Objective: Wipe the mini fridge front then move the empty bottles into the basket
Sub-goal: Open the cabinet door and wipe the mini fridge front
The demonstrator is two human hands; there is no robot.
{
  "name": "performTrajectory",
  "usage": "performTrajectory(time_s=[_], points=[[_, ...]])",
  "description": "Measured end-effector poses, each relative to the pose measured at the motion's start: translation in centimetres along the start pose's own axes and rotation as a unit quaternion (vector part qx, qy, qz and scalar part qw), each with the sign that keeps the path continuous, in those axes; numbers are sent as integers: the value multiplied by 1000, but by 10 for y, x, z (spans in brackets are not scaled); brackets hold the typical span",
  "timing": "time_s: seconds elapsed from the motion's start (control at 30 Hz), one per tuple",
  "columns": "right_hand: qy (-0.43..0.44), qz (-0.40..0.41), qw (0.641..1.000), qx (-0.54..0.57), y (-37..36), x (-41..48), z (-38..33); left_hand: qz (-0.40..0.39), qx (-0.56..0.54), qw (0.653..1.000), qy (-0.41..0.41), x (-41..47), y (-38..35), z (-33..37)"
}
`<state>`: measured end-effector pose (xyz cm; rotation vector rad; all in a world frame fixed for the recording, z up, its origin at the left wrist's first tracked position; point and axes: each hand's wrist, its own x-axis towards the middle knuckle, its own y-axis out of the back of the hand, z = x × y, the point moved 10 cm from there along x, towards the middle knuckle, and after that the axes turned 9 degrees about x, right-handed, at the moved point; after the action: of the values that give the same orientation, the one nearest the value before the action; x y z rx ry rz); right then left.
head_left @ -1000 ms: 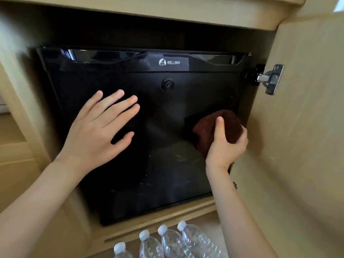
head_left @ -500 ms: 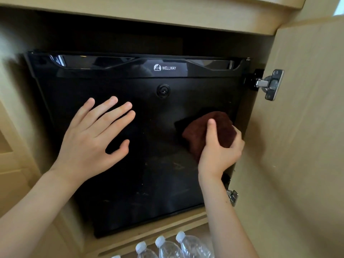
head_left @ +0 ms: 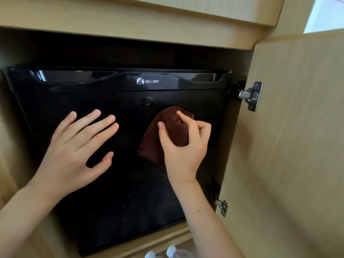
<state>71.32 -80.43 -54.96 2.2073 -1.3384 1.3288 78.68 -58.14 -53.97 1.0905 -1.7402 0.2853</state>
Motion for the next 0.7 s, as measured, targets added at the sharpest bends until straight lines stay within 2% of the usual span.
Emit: performTrajectory(time_s=[0.13, 0.2, 0.33, 0.43, 0.5, 0.7], points=[[-31, 31, 999, 31, 19, 35, 10, 5, 8, 1000, -1, 0, -2, 1], [-57, 77, 993, 65, 32, 38, 23, 6, 9, 1000, 1, -1, -2, 1], [-163, 181, 966, 92, 68, 4, 66, -2, 4, 1000, 3, -3, -4, -1], [-239, 206, 945, 83, 86, -31, 87, -1, 1, 1000, 4, -3, -4, -1], [-238, 196, 949, 71, 86, -22, 85, -2, 0, 1000, 5, -3, -5, -1], [-141, 167, 973, 72, 61, 71, 39, -19, -3, 1000, 23, -10, -16, -8]])
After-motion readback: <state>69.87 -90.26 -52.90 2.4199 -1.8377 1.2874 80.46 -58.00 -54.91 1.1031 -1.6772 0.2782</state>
